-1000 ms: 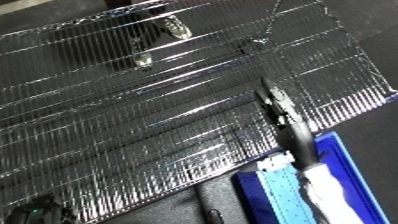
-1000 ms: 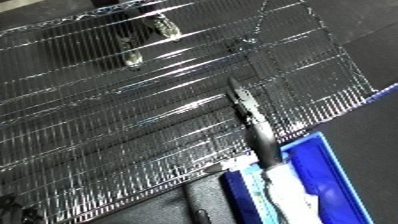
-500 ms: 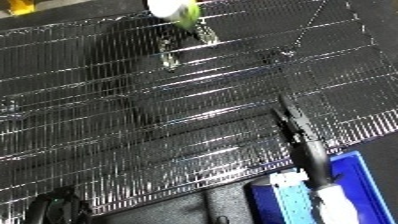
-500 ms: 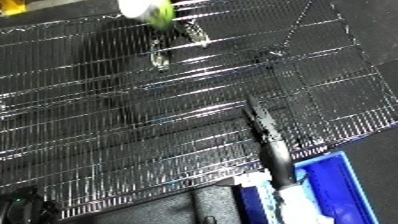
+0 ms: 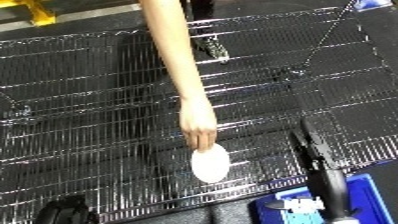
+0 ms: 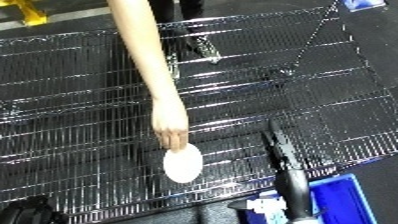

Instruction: Pick up the object and place it into the box

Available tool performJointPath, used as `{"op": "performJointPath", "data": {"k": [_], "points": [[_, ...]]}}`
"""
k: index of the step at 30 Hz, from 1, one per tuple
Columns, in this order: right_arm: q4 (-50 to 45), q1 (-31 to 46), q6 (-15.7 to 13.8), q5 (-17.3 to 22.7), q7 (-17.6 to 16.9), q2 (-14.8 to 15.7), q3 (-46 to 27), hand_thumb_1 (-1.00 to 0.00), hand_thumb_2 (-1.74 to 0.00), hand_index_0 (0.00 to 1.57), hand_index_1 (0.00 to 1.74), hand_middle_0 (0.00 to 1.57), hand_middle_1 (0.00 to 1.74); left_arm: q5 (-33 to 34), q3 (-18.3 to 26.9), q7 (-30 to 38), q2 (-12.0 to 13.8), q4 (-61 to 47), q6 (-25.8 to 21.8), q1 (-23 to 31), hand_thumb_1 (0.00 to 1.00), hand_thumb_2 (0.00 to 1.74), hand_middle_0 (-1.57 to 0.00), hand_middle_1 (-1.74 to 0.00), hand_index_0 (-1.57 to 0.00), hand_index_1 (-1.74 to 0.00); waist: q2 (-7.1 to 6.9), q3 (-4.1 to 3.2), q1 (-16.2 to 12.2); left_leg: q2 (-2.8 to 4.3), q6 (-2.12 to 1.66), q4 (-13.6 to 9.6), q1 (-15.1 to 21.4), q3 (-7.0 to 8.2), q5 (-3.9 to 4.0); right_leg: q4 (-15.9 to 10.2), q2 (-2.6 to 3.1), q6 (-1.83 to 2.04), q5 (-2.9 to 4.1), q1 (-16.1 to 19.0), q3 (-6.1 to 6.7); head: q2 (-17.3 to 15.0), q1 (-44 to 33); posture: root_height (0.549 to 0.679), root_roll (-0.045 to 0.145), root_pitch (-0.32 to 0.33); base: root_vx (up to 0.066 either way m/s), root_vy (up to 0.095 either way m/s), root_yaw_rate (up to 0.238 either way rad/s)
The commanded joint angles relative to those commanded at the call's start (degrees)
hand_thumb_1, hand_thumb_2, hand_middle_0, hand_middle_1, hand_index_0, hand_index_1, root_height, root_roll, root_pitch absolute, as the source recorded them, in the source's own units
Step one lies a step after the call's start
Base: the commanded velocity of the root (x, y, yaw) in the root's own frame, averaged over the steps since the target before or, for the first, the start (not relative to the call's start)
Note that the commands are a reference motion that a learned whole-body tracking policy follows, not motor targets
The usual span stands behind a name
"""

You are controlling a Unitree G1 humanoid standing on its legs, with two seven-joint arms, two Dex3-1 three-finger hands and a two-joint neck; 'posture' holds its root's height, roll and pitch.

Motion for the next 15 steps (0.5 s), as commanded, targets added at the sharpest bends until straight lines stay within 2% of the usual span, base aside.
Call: {"op": "performJointPath", "data": {"k": [5,15], "points": [[0.2,0.5,-0.8,0.0,-1.0,0.2,-0.4,0.0,0.0,0.0,0.0,0.0,0.0,-0.1,0.5,-0.6,0.2,-0.1,0.2,0.5,1.0,1.74,-1.57,-1.74,-1.57,-1.74,0.06,-0.01,-0.1,-0.04,0.08,0.2,0.0,0.17,-0.29,0.0,-0.09,0.06,-0.06,-0.1,0.12,-0.1,0.3,0.652,0.04,-0.126,0.019,0.001,-0.023],[-0.1,1.0,-0.7,-0.1,-0.6,0.3,-0.2,0.0,0.0,0.0,0.0,0.0,0.0,0.0,0.6,-0.5,0.2,-1.3,1.0,0.6,1.0,1.74,-1.57,-1.74,-1.57,-1.74,0.01,0.16,-0.3,-0.11,0.17,0.4,0.2,0.34,-0.7,0.1,-0.21,0.25,-0.08,-0.4,0.26,-0.2,0.7,0.651,0.04,-0.124,0.015,-0.005,-0.014]]}}
